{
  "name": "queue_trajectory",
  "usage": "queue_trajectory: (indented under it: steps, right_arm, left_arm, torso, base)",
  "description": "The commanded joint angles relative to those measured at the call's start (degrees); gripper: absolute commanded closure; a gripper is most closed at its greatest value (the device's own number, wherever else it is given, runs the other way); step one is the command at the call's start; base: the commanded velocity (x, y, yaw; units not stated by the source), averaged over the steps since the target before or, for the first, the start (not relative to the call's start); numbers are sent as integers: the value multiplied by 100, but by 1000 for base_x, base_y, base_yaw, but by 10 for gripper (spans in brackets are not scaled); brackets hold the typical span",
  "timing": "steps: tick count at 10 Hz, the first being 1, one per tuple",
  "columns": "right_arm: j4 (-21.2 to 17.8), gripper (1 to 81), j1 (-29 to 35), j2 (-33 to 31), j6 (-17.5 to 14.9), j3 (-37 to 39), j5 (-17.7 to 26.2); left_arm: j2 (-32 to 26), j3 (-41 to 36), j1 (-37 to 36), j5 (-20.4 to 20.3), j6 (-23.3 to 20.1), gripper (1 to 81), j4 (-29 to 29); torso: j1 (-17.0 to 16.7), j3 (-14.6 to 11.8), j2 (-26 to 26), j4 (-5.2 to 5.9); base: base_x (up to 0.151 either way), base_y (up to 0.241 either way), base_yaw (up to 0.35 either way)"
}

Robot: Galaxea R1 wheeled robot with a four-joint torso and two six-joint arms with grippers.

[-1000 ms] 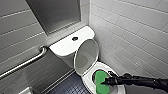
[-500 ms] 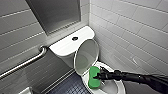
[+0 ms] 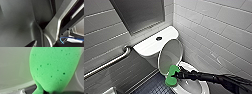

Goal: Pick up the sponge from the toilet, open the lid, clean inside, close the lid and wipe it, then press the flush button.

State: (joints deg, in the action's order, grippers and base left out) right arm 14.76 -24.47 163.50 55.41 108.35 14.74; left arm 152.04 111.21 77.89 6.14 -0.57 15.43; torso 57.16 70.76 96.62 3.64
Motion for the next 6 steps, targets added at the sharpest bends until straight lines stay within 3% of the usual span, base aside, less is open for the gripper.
queue_trajectory:
  steps: [1, 3, 6]
  right_arm:
    - [-9, 811, 263, 273, 14, -26, -24]
    - [61, 811, -142, 55, 14, -191, 3]
    - [246, 811, -556, -745, 32, -1026, -191]
  left_arm:
    - [-94, -117, 48, 440, -22, 10, -14]
    - [-103, -117, 56, 440, -21, 10, -14]
    - [-68, -126, 47, 440, -22, 10, 4]
  torso:
    - [0, 0, 0, 0]
    - [0, 0, 0, 0]
    - [0, 0, 0, 0]
  base:
    - [0, 0, 0]
    - [0, 0, 0]
    - [0, 0, 0]
